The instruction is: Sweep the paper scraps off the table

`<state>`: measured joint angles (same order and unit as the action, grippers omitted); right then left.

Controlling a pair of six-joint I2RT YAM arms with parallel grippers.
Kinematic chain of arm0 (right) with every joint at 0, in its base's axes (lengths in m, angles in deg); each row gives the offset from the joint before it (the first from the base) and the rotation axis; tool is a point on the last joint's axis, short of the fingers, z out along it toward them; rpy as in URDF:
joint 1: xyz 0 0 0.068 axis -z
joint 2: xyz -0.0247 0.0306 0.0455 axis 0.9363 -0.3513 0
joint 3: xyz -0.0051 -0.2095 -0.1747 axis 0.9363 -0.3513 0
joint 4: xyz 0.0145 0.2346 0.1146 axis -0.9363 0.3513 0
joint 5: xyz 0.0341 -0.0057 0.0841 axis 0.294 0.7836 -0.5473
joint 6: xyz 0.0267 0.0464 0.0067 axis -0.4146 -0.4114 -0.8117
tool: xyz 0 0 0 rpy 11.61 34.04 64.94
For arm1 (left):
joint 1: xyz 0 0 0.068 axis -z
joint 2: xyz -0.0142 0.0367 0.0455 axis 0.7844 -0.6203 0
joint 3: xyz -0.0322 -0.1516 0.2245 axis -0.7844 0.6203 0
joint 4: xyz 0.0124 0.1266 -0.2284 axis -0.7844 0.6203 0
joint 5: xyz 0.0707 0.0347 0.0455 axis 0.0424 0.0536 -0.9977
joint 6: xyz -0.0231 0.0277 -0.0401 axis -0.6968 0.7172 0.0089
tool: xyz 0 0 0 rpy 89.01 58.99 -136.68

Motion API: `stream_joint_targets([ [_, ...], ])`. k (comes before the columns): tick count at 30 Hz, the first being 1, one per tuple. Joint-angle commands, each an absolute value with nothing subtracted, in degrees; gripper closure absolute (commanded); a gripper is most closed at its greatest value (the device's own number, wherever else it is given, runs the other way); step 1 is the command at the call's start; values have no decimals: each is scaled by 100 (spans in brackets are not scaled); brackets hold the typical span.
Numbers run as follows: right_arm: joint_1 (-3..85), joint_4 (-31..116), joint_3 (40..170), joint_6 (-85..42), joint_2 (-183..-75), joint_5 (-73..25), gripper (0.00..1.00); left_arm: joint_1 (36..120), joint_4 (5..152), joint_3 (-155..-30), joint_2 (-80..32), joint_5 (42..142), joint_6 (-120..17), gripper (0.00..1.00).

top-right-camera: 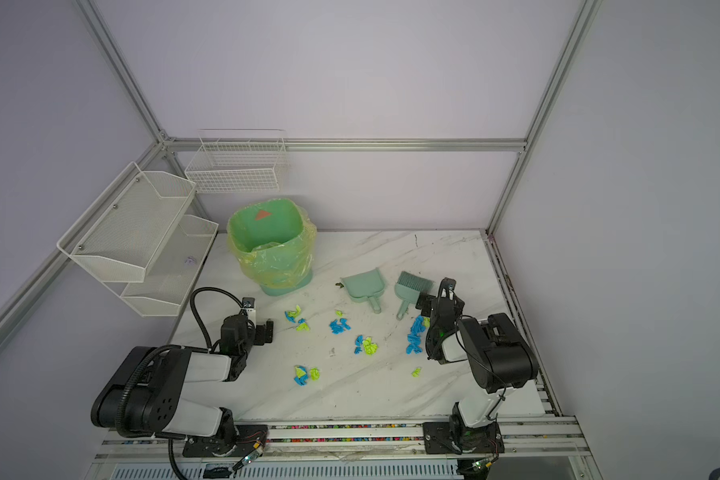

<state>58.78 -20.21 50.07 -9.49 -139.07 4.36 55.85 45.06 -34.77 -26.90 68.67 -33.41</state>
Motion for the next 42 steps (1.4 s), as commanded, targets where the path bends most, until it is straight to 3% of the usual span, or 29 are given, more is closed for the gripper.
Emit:
stream_joint_targets([
  [1,5974,-3929,5293,-66,-14452,1025,3,5333,2638,-4155,-3227,6269,-3673,0],
  [27,5970,-3862,5313,-104,-14439,981,3,5310,2599,-4125,-3189,6322,-3638,0],
  [34,5968,-3918,5260,-44,-14384,1067,3,5341,3010,-3902,-2110,6359,-3529,0],
  [42,5930,-2587,5586,-143,-13543,1340,3,5491,3525,-3748,-808,5484,-4177,0],
])
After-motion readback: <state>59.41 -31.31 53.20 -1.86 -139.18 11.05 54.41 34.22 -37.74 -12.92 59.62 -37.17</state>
